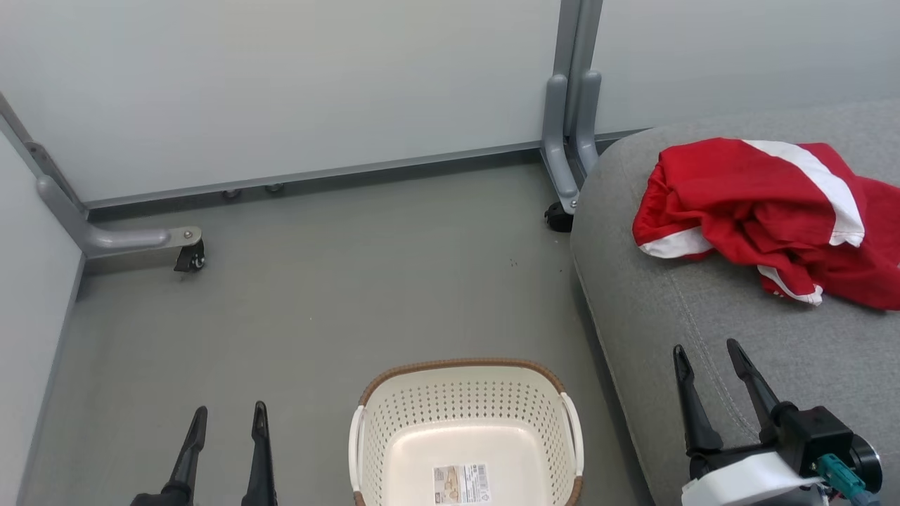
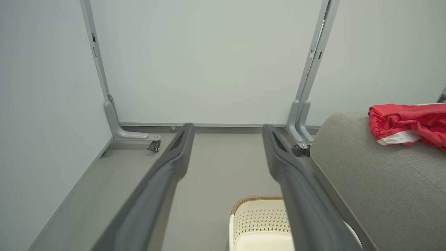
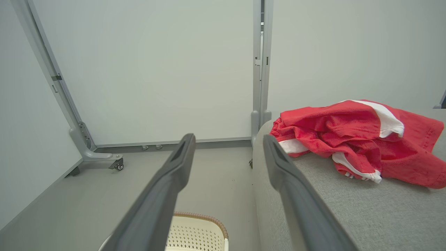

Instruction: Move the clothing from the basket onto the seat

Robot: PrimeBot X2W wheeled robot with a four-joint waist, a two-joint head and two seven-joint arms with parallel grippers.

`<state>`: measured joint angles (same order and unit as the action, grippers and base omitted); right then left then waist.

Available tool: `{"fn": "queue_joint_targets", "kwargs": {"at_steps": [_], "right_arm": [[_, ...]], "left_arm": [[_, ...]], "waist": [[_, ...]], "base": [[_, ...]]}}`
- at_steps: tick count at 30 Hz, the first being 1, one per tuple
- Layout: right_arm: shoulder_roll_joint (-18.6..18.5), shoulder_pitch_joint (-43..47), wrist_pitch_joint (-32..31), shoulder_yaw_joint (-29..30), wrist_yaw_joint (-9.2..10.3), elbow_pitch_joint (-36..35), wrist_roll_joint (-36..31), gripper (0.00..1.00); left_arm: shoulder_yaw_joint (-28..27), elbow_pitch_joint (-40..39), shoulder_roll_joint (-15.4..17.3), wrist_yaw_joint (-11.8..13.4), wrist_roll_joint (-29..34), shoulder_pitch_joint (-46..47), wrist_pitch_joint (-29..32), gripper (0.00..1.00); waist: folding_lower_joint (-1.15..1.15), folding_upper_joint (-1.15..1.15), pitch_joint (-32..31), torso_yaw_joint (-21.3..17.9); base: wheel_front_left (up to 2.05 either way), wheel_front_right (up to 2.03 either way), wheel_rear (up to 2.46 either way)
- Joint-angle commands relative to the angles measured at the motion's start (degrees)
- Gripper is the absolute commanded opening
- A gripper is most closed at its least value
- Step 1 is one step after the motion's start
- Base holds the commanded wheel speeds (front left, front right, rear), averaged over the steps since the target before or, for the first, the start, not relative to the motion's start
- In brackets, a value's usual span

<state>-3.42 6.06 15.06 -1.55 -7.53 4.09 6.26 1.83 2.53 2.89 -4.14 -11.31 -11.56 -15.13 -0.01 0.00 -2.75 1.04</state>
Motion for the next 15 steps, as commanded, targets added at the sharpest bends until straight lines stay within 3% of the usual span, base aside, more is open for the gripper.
{"fn": "queue_joint_targets", "kwargs": {"at_steps": [1, 15], "right_arm": [[0.04, 1.32, 0.17, 0.16, 0.08, -0.42, -0.44, 1.0], [0.49, 5.69, 0.17, -1.26, 0.08, -0.35, -0.83, 1.0]], "left_arm": [[0.02, -0.38, 0.04, -0.36, 0.36, -1.21, 0.01, 1.0], [1.09, -0.52, 0.04, -1.98, 1.88, -4.84, 0.0, 1.0]], "waist": [[0.01, 0.0, -1.59, 0.18], [0.01, 0.0, -4.0, -0.03]], "base": [[0.0, 0.0, 0.0], [0.0, 0.0, 0.0]]}}
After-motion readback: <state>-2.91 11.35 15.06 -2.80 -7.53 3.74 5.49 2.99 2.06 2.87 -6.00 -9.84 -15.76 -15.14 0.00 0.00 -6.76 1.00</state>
